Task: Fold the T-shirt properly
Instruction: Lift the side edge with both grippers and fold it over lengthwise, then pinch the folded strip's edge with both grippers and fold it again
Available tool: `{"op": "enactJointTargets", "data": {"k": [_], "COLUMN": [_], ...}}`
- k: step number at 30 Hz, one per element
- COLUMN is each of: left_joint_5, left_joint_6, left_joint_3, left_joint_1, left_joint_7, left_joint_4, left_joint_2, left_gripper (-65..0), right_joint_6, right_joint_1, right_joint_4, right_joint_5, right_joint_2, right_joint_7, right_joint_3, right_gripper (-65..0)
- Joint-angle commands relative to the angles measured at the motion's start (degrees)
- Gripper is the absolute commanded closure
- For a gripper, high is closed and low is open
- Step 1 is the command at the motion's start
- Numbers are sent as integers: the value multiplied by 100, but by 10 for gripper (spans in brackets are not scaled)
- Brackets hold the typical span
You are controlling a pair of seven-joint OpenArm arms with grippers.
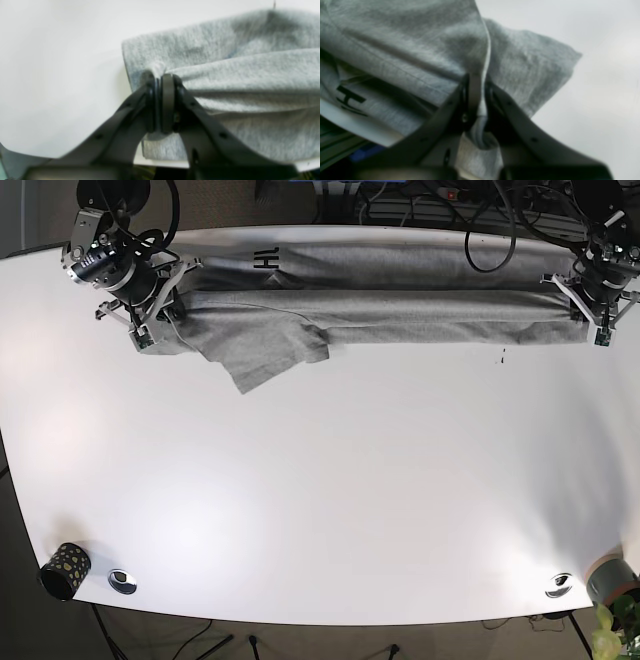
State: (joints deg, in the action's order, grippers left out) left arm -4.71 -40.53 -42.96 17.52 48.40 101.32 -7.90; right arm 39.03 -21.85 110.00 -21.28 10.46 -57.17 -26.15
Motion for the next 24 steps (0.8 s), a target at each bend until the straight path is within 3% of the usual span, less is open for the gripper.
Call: {"op": "enactJointTargets", "data": {"k": [1,2,4,5,7,11,17,24], "left_joint_5": [18,36,62,62,62,27,45,53], "left_joint_6": [53,53,53,53,53,53,53,53], "left_joint_3": [116,160,204,212,221,300,608,1074], "left_joint_1": [55,64,28,28,11,-156,-156,213], "left_joint_7": [-62,-62,-62,-62,-62,-53,-53,-53], "left_joint_4": [97,97,97,97,106,220,580,589], "left_joint_2": [-120,-120,-120,-120,-93,-76,109,170], "left_gripper": [-178,-237,-397,-432,-464,-422,-408,-408], "right_joint_6": [-21,-21,-21,-21,-21,-30,-30,-83], "right_joint_1": [18,18,18,18,-53,-97,-62,-123], "right_joint_4": [-59,-103,-112,-85,-41,196,258,222], "right_joint_5": [-127,-198,-444,-558,-892,-1499,-2026,-2026], "right_joint_2": [84,84,75,75,75,101,128,128], "right_joint_7": [-64,-116,-160,-160,-160,-160,-160,-160], "right_joint_3": [-158,-220,-290,-290,-290,-290,-229,123], "right_gripper": [-11,-24,-124,-165,-284,-458,-445,-361]}}
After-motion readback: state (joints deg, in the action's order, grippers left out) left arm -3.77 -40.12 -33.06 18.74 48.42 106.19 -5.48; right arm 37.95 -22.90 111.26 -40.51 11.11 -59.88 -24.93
